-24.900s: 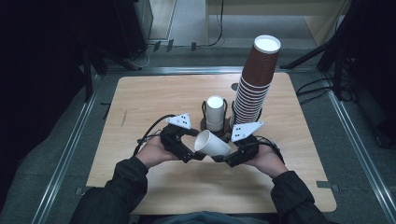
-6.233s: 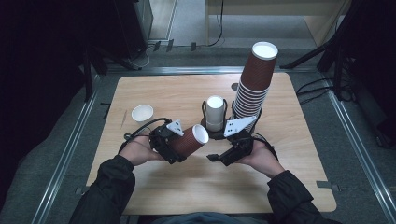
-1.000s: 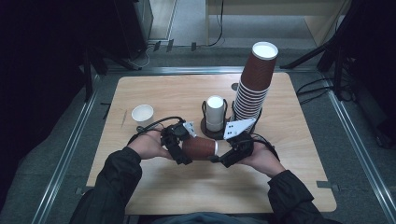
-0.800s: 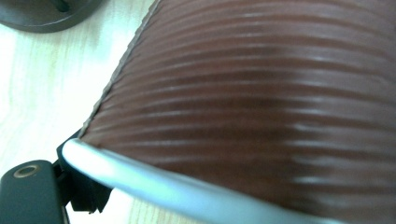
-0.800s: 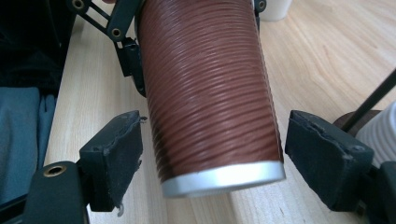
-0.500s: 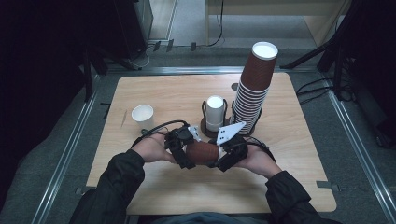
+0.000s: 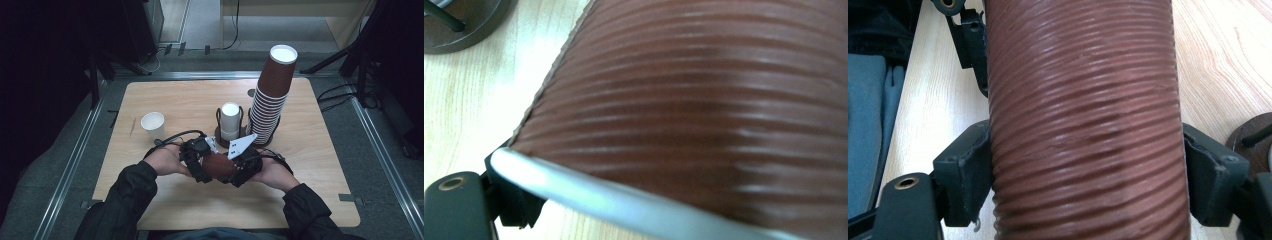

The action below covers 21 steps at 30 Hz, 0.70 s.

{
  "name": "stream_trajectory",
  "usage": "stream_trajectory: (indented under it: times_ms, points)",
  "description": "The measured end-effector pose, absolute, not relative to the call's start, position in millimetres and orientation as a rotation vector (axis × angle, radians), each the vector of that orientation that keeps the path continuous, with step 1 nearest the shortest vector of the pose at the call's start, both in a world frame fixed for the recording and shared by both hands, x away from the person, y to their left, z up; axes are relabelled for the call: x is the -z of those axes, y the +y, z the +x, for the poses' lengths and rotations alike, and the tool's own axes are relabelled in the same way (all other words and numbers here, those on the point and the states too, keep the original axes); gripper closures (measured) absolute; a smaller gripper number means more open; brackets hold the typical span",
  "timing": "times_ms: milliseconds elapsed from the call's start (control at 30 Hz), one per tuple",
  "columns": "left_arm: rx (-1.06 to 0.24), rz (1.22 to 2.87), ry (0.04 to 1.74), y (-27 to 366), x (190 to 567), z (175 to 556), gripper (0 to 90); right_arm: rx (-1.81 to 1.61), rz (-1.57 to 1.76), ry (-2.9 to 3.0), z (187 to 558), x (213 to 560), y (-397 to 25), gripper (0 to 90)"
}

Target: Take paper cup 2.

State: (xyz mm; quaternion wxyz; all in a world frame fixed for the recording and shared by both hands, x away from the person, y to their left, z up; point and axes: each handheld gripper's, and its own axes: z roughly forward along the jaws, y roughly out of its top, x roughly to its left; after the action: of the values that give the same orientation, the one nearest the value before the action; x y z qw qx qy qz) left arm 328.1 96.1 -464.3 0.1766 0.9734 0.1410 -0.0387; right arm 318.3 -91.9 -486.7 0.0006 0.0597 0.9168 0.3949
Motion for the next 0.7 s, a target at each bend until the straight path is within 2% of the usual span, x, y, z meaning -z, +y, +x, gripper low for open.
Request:
stream_trajectory:
  times_ms: [300, 400, 700]
  points:
    - [0.079, 2.757, 0.378, 97, 465, 326, 6.3, -1.223, 0.173, 2.88, 317, 487, -90, 20.4]
    - [0.064, 2.707, 0.384, 99, 462, 325, 0.0, -1.225, 0.174, 2.873, 319, 487, -91, 20.2]
    - [0.04, 2.57, 0.424, 117, 453, 328, 0.0, -1.321, 0.225, 2.85, 322, 481, -101, 20.1]
